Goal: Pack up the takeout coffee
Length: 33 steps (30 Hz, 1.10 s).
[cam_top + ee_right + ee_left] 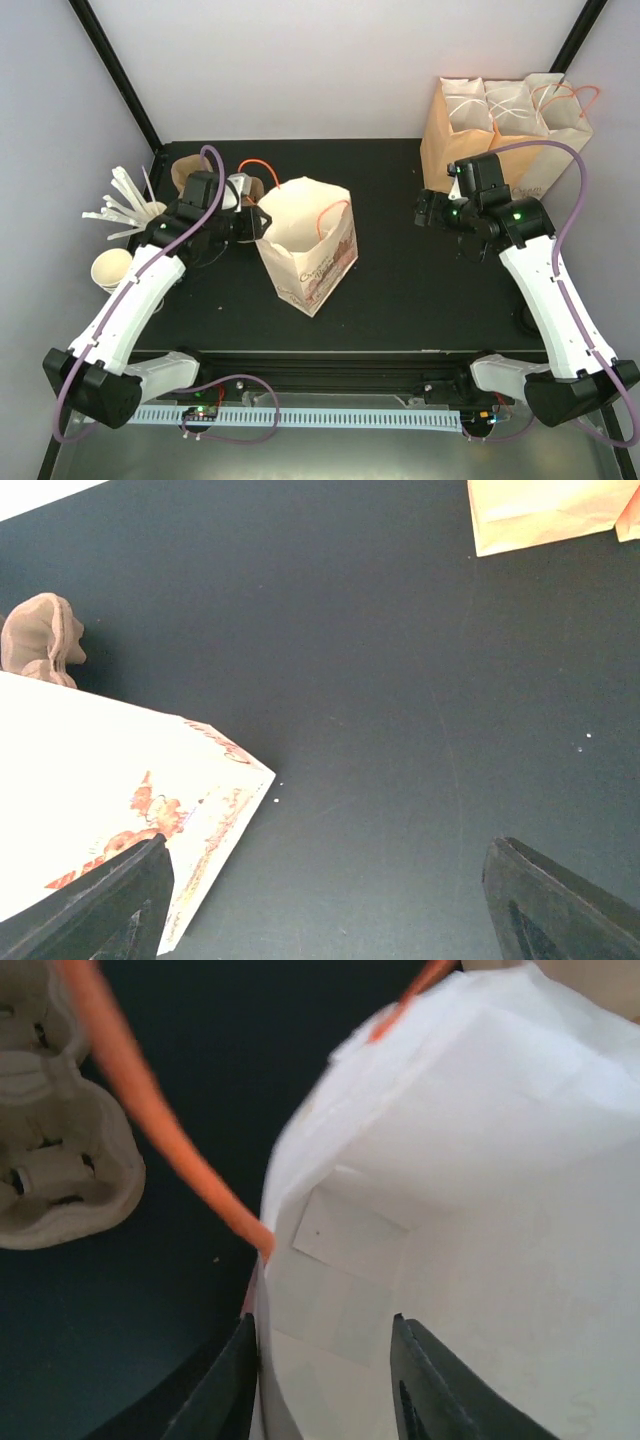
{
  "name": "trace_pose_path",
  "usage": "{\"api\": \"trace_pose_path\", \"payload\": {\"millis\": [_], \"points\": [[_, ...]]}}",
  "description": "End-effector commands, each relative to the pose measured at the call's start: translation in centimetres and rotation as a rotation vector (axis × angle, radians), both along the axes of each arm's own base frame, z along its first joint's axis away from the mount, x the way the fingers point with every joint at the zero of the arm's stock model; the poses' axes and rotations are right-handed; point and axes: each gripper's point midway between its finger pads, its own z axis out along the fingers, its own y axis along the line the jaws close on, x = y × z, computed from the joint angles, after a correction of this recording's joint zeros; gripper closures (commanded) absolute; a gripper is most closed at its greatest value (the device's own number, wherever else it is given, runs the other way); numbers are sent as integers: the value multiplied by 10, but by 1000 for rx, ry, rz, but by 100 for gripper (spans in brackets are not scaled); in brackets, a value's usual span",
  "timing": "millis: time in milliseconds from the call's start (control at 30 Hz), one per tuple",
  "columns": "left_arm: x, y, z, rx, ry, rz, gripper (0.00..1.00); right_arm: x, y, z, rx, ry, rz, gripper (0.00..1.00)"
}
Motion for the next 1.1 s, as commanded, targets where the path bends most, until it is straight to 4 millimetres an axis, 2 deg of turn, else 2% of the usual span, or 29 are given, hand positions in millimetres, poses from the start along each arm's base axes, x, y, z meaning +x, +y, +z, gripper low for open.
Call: {"api": "trace_pose_path", "payload": {"millis": [0,133,167,400,500,567,633,700,767,867,1000,1067], "points": [[4,-7,17,17,-32,-42,66,-7,6,-1,10,33,37,13],[0,-29,34,11,-121,-100,94,-9,10,-9,8,87,60,13],[-1,-33,37,11,-138,-100,98,-9,11,-11,8,95,60,12],[0,-44,63,-46,-266,-51,98,-12,12,-9,15,104,68,12],[-2,-53,78,-44,-345,-90,98,-16,32,8,73,62,203,13],[-3,-60,81,-14,-373,-131,98,-24,53,22,111,6,338,15],[-3,-66,81,42,-390,-177,98,-29,69,34,82,-53,411,13],[-3,-70,79,98,-393,-215,98,-28,78,40,1,-93,412,11],[-2,-70,80,147,-403,-234,98,-22,80,38,-98,-99,380,10],[-2,-67,82,197,-406,-234,98,-12,71,39,-185,-107,316,9],[-7,-66,82,221,-414,-248,98,-10,62,50,-197,-164,279,7],[-10,-66,80,228,-419,-262,98,-15,68,53,-175,-178,333,6]]}}
